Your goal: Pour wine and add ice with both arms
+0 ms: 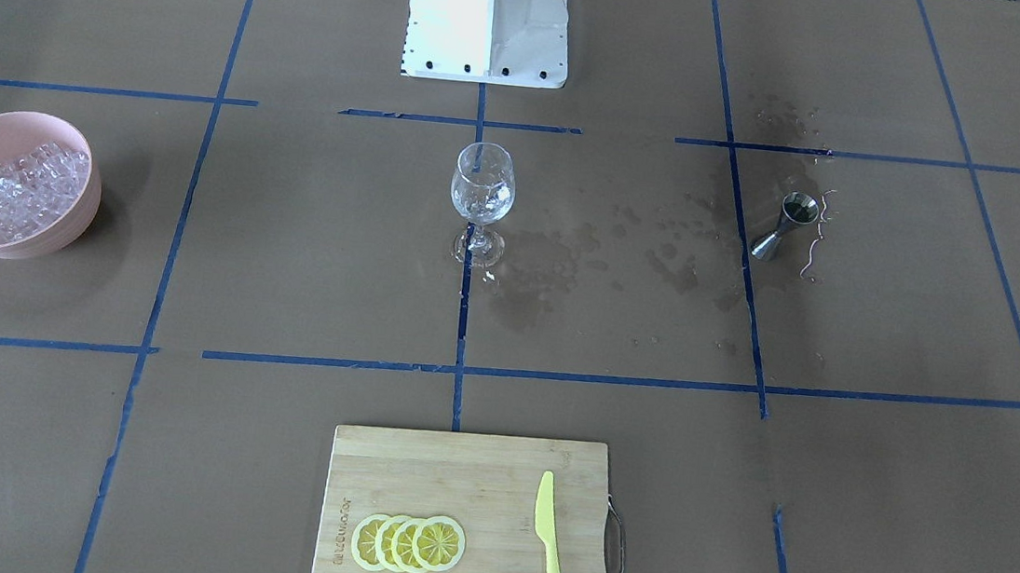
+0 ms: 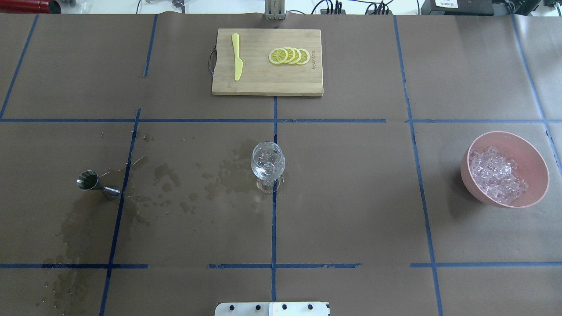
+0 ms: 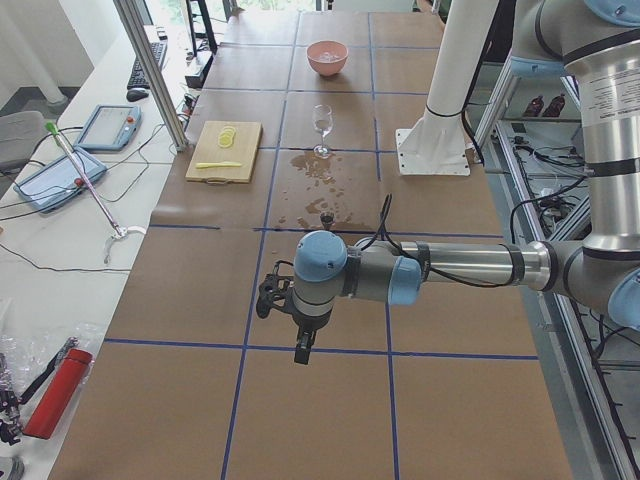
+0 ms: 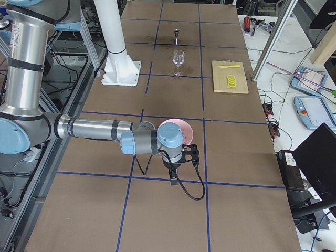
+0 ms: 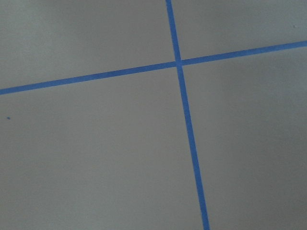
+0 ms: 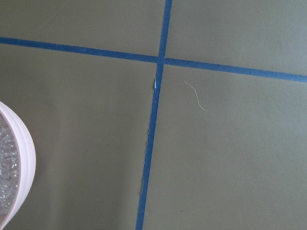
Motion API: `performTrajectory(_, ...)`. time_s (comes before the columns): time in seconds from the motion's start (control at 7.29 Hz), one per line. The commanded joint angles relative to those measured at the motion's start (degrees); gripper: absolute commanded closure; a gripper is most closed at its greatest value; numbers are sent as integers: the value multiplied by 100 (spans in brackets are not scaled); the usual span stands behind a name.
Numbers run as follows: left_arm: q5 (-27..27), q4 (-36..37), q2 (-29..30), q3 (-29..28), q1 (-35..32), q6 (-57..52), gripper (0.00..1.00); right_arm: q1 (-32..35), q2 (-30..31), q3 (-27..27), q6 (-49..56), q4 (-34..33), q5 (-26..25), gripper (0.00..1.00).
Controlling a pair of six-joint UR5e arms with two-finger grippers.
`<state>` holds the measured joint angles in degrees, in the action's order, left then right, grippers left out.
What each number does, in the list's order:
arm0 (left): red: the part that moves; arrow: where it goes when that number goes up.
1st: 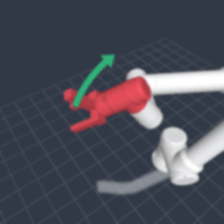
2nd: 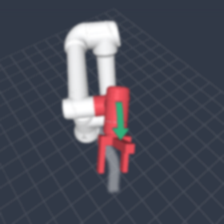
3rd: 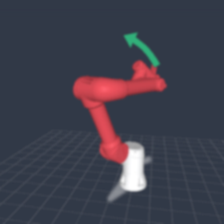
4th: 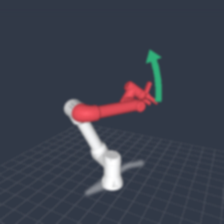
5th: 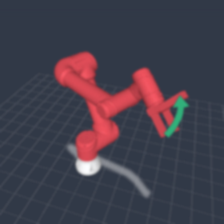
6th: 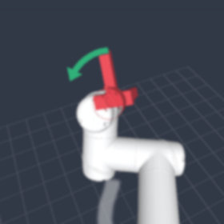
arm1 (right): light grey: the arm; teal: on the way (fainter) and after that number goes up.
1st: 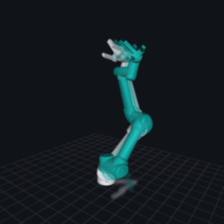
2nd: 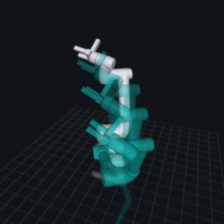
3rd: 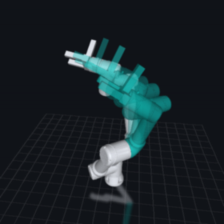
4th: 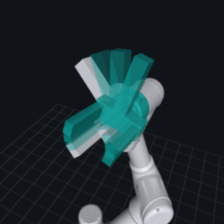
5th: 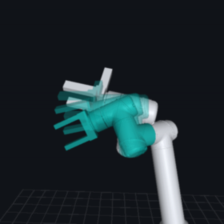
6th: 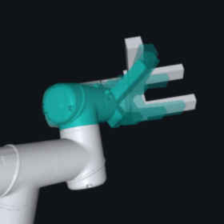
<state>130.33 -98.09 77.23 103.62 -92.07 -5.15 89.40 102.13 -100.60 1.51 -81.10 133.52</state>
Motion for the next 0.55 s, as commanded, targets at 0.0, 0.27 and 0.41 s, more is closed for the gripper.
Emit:
performTrajectory(0.0,-34,-453,20,97,-22,-30,0,-10,-35,-21,-36,688,-19,0)
performTrajectory(0.27,123,-1512,134,-60,-13,14,0,-10,-35,5,-63,1192,374,0)
performTrajectory(0.41,116,-2242,135,-192,-13,-3,0,-10,-35,5,-71,1219,368,0)
